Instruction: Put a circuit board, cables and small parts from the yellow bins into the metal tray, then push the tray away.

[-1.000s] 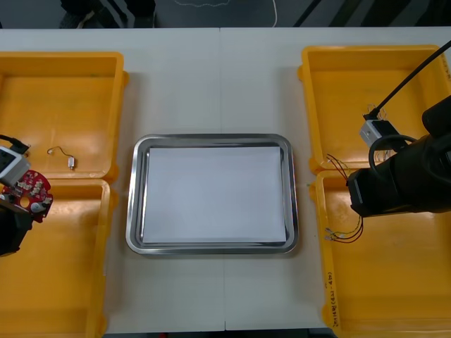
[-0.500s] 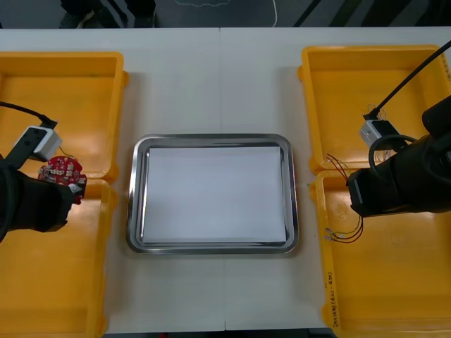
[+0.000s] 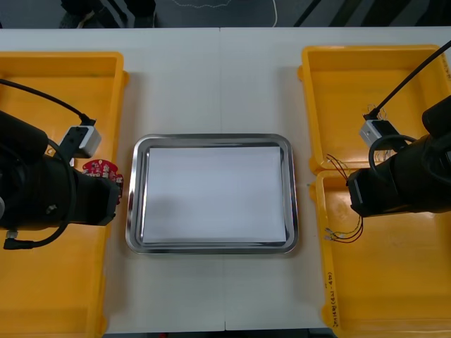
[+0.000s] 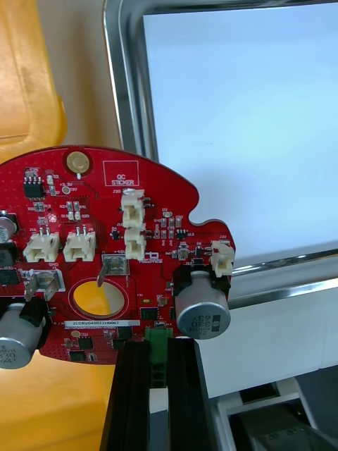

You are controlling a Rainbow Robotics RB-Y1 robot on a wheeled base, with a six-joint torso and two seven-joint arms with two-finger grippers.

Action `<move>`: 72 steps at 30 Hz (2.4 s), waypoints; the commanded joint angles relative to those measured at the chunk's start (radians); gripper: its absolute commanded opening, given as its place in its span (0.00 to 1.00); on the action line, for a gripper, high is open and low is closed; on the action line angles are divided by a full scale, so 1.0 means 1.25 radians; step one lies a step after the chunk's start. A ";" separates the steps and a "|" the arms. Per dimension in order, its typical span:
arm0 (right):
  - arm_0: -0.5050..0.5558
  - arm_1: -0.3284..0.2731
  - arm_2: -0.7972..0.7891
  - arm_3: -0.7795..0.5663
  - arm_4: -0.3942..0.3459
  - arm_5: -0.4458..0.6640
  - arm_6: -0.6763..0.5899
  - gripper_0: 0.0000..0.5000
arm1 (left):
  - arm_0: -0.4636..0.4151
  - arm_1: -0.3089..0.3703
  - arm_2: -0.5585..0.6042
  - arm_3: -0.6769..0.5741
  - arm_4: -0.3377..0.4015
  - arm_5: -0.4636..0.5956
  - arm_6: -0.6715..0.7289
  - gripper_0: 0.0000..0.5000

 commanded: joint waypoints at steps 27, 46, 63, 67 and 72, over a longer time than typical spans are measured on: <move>-0.020 -0.018 0.011 -0.023 0.005 0.003 0.017 0.00 | -0.282 -0.114 -0.383 0.227 -0.082 0.005 0.125 0.00; -0.020 -0.018 0.011 -0.023 0.005 0.003 0.017 0.00 | -0.279 -0.176 -0.469 0.351 -0.147 0.005 0.072 0.00; -0.020 -0.018 0.011 -0.023 0.005 0.003 0.017 0.00 | -0.241 -0.215 -0.469 0.395 -0.207 0.005 0.016 0.00; -0.020 -0.018 0.011 -0.023 0.005 0.003 0.017 0.00 | -0.241 -0.223 -0.470 0.422 -0.210 0.005 0.004 0.00; -0.020 -0.018 0.011 -0.023 0.005 0.003 0.017 0.00 | -0.237 -0.228 -0.470 0.433 -0.216 0.005 -0.006 0.00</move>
